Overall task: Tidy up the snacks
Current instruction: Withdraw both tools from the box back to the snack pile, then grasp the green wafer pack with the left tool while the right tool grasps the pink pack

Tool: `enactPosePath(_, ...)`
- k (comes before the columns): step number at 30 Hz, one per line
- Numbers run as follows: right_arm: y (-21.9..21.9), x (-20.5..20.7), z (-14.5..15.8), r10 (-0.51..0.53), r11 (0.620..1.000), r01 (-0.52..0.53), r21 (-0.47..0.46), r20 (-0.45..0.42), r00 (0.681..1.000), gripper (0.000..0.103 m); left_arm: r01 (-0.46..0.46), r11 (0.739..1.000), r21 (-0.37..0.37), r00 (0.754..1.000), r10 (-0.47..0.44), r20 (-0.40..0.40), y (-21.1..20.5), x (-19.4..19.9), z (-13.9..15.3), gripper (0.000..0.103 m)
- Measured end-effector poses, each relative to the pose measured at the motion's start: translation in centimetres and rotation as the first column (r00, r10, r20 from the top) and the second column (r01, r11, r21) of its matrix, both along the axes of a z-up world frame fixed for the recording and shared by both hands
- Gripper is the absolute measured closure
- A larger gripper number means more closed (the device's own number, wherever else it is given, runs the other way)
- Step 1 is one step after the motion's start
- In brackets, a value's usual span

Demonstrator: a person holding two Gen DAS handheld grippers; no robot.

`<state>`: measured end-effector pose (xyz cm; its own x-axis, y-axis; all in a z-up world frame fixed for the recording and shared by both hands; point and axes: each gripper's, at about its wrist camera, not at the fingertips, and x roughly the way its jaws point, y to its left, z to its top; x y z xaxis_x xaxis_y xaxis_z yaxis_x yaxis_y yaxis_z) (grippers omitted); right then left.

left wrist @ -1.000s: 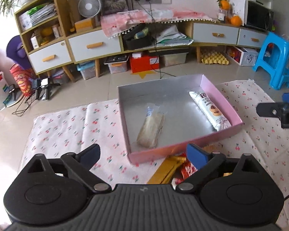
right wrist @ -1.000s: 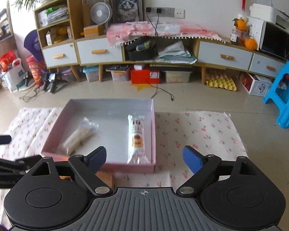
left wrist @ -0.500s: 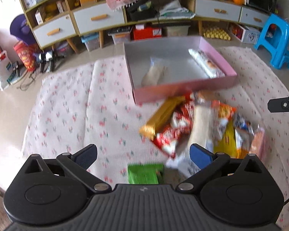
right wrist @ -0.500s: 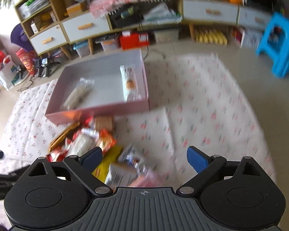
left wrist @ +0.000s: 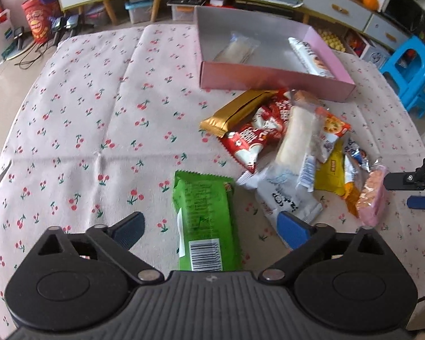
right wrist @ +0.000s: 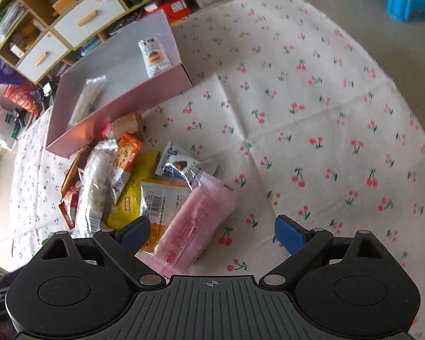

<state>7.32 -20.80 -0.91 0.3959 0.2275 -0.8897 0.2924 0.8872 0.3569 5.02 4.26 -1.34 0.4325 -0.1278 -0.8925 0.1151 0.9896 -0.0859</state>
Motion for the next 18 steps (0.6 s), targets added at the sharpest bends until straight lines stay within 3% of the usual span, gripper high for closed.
enactPosePath(11,2.2,0.4,-1.6,0.038,0.999,-0.037,0.037,-0.035,0.999,0.008,0.001,1.0,0.0,0.998,-0.001,-0.062,-0.2,0.1,-1.4,0.021)
enactPosePath(18,2.6,0.3,-1.7,0.052,0.999,-0.051,0.013,-0.024,0.998,0.01,-0.02,0.999,-0.026,0.996,0.018,-0.082,0.1,0.2,-1.7,0.039)
